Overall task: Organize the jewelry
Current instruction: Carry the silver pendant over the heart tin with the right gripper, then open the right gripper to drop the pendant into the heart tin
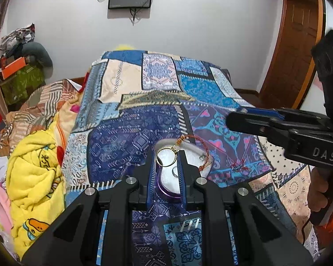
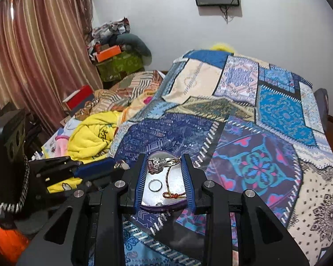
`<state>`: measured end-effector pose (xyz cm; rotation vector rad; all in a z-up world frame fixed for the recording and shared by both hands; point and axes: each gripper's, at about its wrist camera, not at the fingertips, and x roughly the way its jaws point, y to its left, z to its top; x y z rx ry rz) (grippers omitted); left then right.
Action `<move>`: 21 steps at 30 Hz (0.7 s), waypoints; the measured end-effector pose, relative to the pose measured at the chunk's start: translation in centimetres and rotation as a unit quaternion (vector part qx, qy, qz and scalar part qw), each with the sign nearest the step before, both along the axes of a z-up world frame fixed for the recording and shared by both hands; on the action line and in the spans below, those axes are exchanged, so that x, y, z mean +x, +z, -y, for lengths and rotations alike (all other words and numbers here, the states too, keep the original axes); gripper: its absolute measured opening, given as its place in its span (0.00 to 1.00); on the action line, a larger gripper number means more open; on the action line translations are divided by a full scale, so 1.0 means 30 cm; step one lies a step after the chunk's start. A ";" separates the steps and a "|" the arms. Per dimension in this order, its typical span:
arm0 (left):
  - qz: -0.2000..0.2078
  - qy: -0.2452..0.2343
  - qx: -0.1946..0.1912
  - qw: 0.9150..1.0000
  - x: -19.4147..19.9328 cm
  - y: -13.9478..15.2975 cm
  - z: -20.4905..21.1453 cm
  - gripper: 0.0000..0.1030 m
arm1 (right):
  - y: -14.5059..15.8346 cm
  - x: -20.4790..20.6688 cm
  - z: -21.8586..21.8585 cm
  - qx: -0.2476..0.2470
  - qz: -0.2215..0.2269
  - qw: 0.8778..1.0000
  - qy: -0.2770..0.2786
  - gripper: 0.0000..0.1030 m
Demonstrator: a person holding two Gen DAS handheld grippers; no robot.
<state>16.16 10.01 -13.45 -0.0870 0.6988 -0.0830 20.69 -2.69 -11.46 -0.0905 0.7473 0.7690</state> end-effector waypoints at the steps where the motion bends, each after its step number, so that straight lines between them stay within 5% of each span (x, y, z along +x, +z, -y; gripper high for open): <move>1: -0.005 -0.002 0.000 1.000 0.008 -0.014 0.002 0.18 | -0.017 0.007 -0.008 -0.004 -0.006 1.000 0.001 0.27; 21: -0.052 -0.031 -0.004 0.998 0.088 -0.147 0.057 0.18 | -0.156 0.101 -0.058 -0.034 -0.062 0.997 0.007 0.28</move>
